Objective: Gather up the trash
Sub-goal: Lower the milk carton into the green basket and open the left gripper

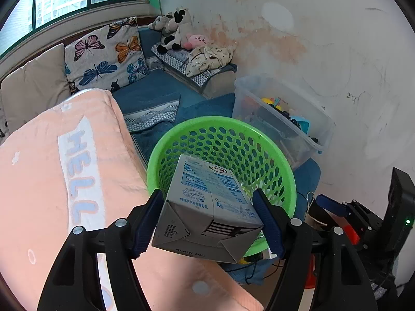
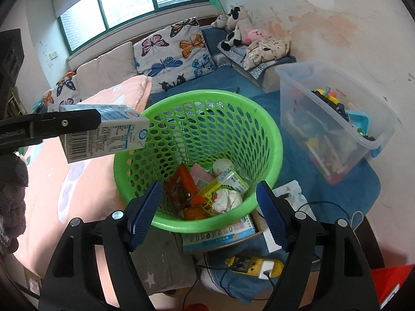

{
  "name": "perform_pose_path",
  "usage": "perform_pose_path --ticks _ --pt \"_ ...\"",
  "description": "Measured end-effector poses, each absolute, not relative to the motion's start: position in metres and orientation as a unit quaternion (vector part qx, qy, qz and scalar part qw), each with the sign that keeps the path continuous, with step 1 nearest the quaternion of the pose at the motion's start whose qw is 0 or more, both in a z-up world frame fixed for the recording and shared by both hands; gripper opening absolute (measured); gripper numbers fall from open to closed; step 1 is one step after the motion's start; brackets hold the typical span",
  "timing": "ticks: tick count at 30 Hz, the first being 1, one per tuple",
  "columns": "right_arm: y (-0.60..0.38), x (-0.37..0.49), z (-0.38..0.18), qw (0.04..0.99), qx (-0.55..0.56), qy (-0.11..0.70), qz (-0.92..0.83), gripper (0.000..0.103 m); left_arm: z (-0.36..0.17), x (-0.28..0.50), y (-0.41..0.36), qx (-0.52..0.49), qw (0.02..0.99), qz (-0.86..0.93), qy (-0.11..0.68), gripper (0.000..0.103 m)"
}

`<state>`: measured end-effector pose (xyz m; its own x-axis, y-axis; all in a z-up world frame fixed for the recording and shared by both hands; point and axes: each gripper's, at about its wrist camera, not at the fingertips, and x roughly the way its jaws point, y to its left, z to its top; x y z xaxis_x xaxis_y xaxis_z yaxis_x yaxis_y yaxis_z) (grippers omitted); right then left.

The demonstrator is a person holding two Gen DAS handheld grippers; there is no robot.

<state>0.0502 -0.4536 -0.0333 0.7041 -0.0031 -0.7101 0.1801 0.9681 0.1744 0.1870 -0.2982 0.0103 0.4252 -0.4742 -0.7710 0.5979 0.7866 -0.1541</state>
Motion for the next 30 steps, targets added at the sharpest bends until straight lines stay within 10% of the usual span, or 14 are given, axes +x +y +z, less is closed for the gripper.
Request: perform_pose_path --ticks 30 --pt "-0.463 0.02 -0.049 0.909 0.157 0.377 -0.077 0.081 -0.042 0.202 -0.326 0.101 0.815 -0.309 0.479 0.069"
